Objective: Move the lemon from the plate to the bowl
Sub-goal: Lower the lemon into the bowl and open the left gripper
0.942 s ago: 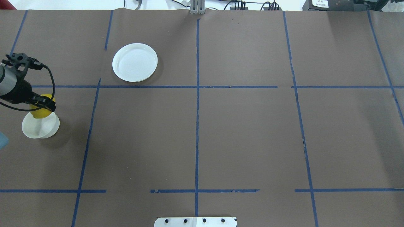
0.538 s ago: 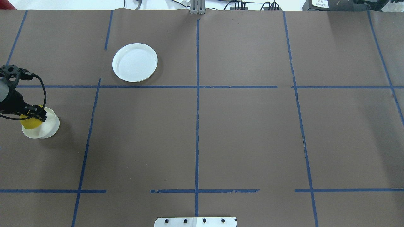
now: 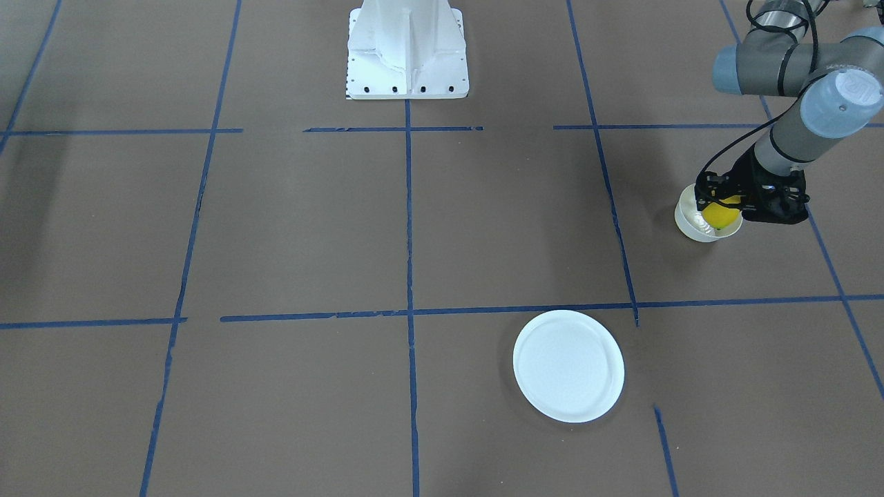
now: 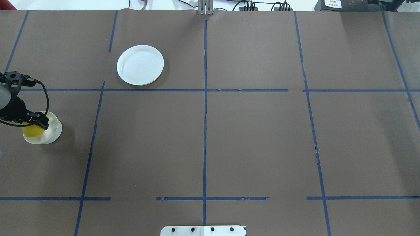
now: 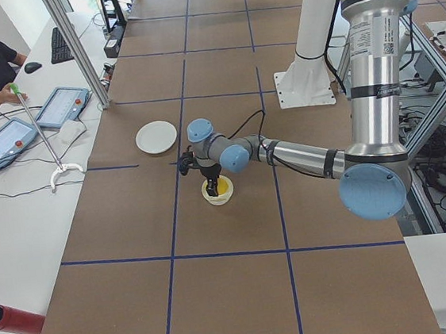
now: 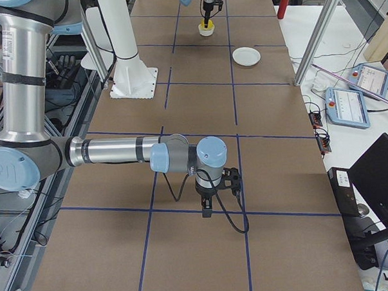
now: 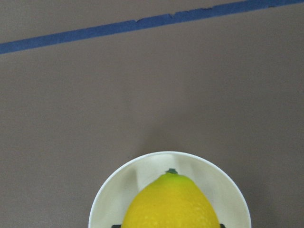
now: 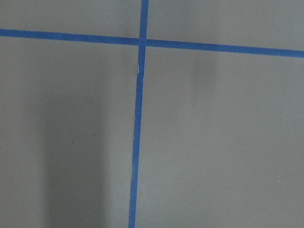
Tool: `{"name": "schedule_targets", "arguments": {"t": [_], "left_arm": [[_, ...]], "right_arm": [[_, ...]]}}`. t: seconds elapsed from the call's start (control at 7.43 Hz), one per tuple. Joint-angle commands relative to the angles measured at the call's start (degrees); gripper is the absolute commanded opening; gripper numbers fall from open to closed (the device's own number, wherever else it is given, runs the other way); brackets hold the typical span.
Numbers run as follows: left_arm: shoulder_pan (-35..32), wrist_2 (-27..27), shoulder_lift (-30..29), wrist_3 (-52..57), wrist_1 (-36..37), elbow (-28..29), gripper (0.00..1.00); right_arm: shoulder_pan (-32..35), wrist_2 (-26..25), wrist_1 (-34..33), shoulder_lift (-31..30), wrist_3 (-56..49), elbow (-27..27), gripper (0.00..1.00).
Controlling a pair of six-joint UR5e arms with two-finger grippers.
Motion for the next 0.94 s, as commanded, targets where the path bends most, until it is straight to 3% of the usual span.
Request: {"name": "schedule_targets", "arguments": {"t": [0.0, 0.13, 0.4, 0.81], "left_arm": [[0.05, 0.00, -0.35, 0.21, -0.15, 0.20, 0.36], [0.05, 0.00, -0.35, 0.56, -0.15, 0.28, 0.48], [0.05, 0.00, -0.44, 0.57, -1.80, 0.37, 0.99], [-0.99, -0.09, 0.52, 1.96, -1.03, -3.20, 0.99]], "right_arm": [[0.00, 0.00, 0.00, 0.00, 0.00, 0.00, 1.00], [0.00, 0.00, 0.00, 0.00, 0.00, 0.00, 1.00], [0.00, 0.00, 0.00, 0.00, 0.00, 0.00, 1.00], [0.00, 0.00, 0.00, 0.00, 0.00, 0.00, 1.00]]}}
